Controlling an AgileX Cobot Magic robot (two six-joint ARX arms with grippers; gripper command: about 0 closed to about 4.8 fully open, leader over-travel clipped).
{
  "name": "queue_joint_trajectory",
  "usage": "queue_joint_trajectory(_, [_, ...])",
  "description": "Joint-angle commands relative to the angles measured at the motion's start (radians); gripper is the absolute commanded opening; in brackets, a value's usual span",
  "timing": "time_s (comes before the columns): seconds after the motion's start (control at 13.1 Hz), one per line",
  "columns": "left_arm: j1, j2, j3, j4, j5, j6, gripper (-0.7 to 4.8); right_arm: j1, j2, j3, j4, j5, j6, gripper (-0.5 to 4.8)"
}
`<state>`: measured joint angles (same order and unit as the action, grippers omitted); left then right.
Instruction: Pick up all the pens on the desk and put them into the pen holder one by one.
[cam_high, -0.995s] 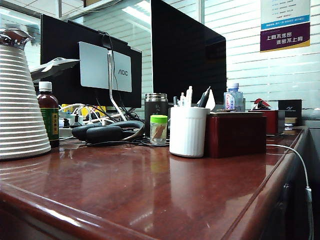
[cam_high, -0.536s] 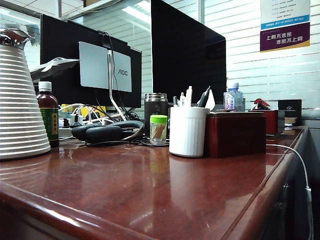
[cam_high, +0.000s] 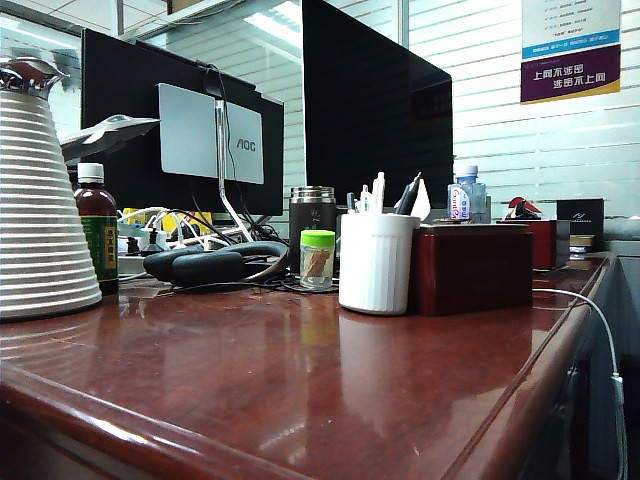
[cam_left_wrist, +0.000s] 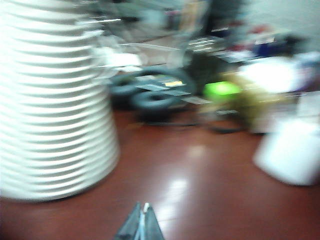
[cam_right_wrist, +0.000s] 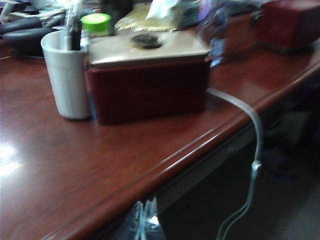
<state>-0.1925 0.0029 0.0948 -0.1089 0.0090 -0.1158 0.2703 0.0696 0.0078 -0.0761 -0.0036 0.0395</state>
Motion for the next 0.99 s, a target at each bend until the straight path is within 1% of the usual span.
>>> queue_joint_trajectory(0.08, [0.094,0.0,-0.036,0.022,-0.01,0.109,-0.06,0.003,0.0,-0.005,0.005,0.002,0.041,0.3])
queue_joint_trajectory(0.23, [0.149,0.0,-0.069,0.046,-0.008,0.14,-0.06,0.002,0.0,-0.005,-0.026,0.002,0.039,0.31])
queue_joint_trajectory(0.38, [0.2,0.0,-0.088,0.066,0.008,0.146,-0.06,0.002,0.0,-0.005,-0.025,0.002,0.039,0.31])
queue_joint_trajectory(0.46, [0.22,0.0,-0.088,0.103,0.013,0.146,-0.06,0.002,-0.001,-0.005,-0.025,0.002,0.039,0.31])
queue_joint_trajectory(0.54, [0.237,0.0,-0.088,0.151,0.015,0.145,-0.06,-0.029,-0.029,-0.005,-0.025,-0.006,0.039,0.31])
queue_joint_trajectory(0.69, [0.235,0.0,-0.088,0.151,0.011,0.145,-0.05,-0.122,-0.068,-0.004,-0.002,-0.009,0.039,0.31])
queue_joint_trajectory(0.77, [0.235,0.0,-0.088,0.147,0.014,0.145,-0.06,-0.145,-0.067,-0.004,0.005,0.0,0.039,0.31])
queue_joint_trajectory(0.99, [0.235,0.0,-0.088,0.148,0.014,0.145,-0.06,-0.153,-0.067,-0.004,0.004,0.009,0.039,0.31])
